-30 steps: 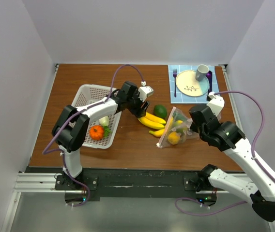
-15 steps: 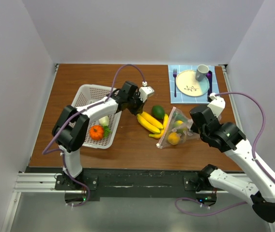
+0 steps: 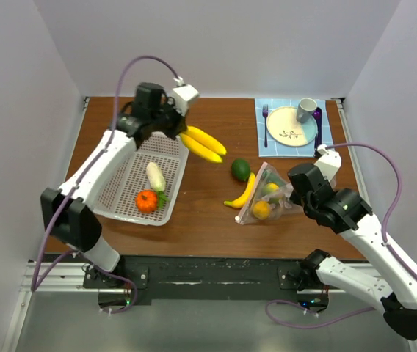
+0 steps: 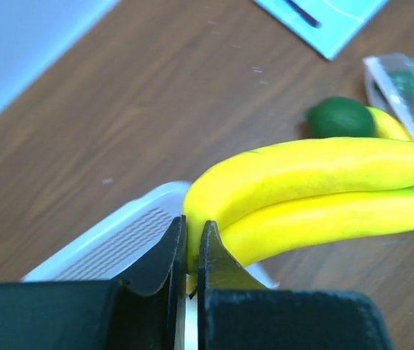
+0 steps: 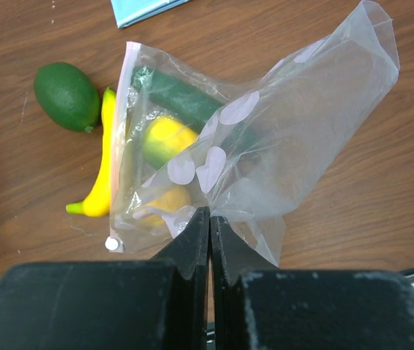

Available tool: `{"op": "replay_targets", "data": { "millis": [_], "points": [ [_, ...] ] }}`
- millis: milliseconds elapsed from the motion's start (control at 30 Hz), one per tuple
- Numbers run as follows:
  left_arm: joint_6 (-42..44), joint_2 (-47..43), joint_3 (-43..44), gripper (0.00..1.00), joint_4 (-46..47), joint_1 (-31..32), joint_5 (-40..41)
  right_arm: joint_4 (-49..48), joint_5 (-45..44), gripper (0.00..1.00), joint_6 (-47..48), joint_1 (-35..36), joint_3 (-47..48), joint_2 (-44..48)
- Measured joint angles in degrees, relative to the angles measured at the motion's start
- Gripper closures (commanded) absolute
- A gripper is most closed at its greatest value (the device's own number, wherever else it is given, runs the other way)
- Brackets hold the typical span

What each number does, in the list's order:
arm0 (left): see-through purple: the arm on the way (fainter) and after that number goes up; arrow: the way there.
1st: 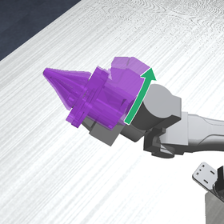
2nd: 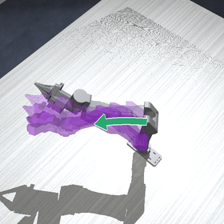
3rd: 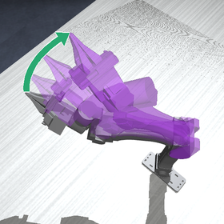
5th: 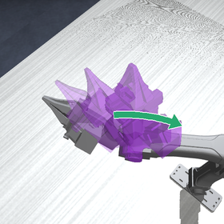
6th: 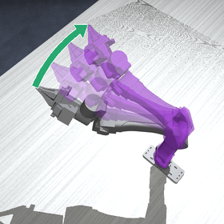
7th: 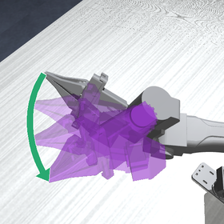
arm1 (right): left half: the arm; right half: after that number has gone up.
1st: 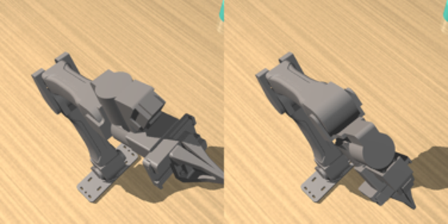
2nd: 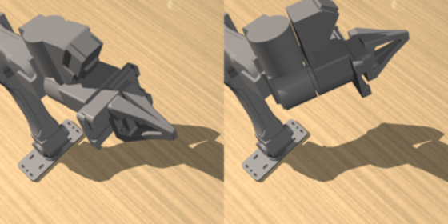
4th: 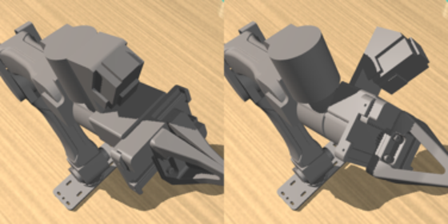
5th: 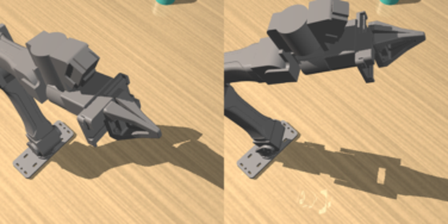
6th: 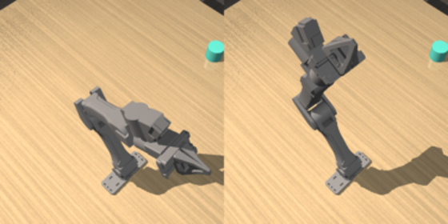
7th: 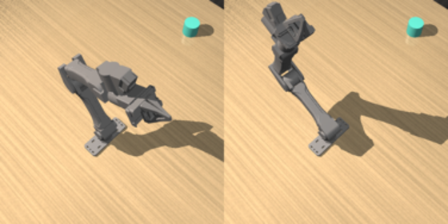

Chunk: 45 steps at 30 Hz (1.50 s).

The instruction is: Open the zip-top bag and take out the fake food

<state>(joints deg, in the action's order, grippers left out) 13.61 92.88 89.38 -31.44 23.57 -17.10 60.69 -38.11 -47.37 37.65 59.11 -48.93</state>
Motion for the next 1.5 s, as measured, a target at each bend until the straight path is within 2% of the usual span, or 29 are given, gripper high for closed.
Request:
{"op": "replay_targets", "data": {
  "millis": [200, 300, 400, 500, 700, 967, 1333, 1367, 1400, 1433, 1500],
  "points": [
    [4.7, -5.44, -0.61, 1.0, -1.42, -12.63, 0.61, 0.04, 0.09, 1.0, 0.0, 0.0, -0.39, 0.48],
    [7.06, -5.68, -5.18, 1.0, 0.74, -18.38, 2.43, 0.04, 0.09, 1.0, 0.0, 0.0, -0.46, 0.96],
    [8.44, -4.85, -10.43, 1.0, 1.79, -21.11, 4.98, 0.04, 0.09, 1.0, -0.02, 0.0, -0.48, 1.22],
    [8.63, -3.34, -14.43, 1.0, 3.63, -21.42, 6.73, 0.11, 0.11, 1.0, -0.17, 0.0, -0.55, 1.38],
    [8.33, -0.04, -16.37, 1.0, 8.2, -21.42, 9.01, 0.15, 0.13, 1.0, -0.26, 0.0, -1.18, 2.16],
    [6.19, 0.07, -22.08, 1.0, 19.43, -21.66, 12.37, 0.2, 0.33, 1.0, -0.63, 0.0, -2.51, 2.99],
    [8.68, 0.44, -25.99, 1.0, 18.69, -21.7, 12.09, 0.2, 0.33, 1.0, -0.7, 0.0, -2.91, 3.3],
    [9.18, 0.42, -25.99, 0.94, 18.16, -21.7, 11.72, 0.15, 0.33, 1.0, -0.72, 0.0, -2.93, 3.26],
    [9.92, 0.33, -25.88, 0.07, 17.4, -21.7, 11.32, 0.15, 0.35, 1.0, -0.72, 0.0, -2.99, 3.26],
    [10.34, 0.2, -25.83, 0.0, 16.65, -21.68, 11.13, 0.17, 0.35, 1.0, -0.79, 0.0, -3.04, 3.26],
    [11.52, -0.17, -25.81, 0.0, 15.02, -21.68, 11.17, 0.13, 0.37, 1.0, -0.85, 0.0, -3.17, 3.26]
  ]
}}
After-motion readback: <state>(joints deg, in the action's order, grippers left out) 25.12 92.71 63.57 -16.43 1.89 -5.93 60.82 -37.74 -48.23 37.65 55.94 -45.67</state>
